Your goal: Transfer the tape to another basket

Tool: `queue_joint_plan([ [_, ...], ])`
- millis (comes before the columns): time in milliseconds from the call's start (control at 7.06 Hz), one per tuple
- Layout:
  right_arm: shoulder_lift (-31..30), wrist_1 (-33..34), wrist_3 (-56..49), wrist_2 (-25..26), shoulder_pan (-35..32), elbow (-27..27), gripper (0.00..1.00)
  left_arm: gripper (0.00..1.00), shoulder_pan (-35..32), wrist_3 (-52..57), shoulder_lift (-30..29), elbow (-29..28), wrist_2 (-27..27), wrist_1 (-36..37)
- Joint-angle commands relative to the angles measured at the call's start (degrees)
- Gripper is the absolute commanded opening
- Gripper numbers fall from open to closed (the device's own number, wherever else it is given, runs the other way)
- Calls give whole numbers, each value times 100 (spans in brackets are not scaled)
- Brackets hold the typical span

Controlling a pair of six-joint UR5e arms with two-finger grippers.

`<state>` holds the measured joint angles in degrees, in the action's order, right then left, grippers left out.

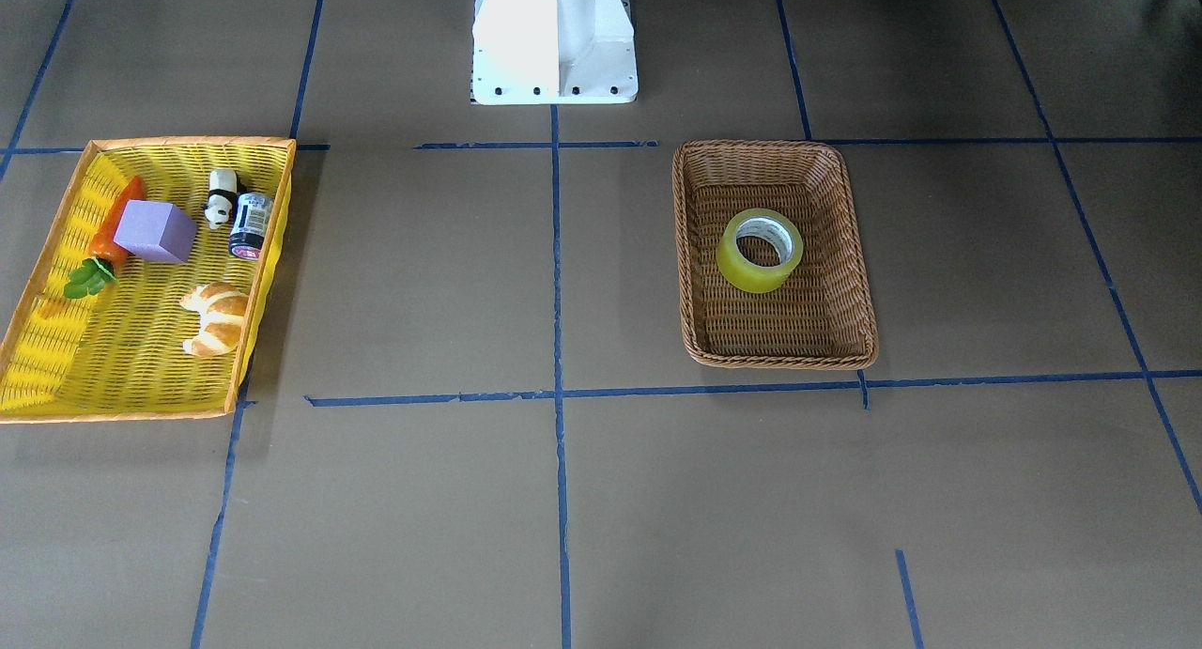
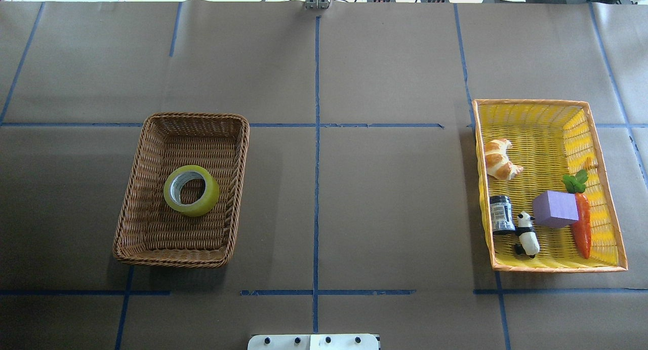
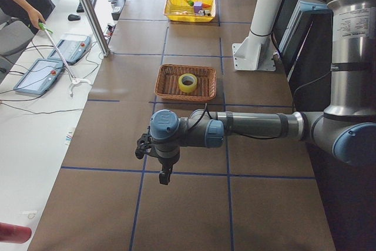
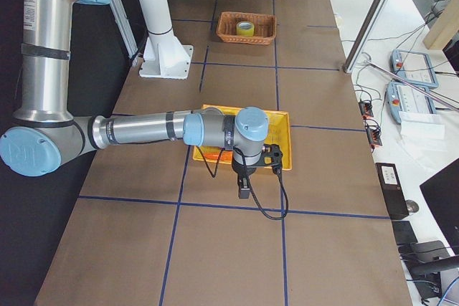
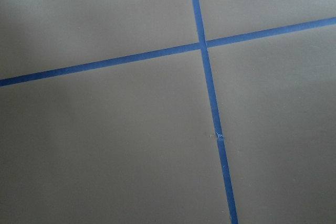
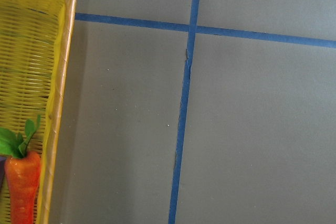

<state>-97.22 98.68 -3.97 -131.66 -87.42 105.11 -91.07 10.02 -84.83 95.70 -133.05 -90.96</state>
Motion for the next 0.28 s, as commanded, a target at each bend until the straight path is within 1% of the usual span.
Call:
queue_joint_plan([
  [0,2,2,1,0,14,0,100,100,1,0,1,-7,-1,-1],
  [142,2,-6,1,0,14,0,100,100,-7,0,-7,-7,-1,-1],
])
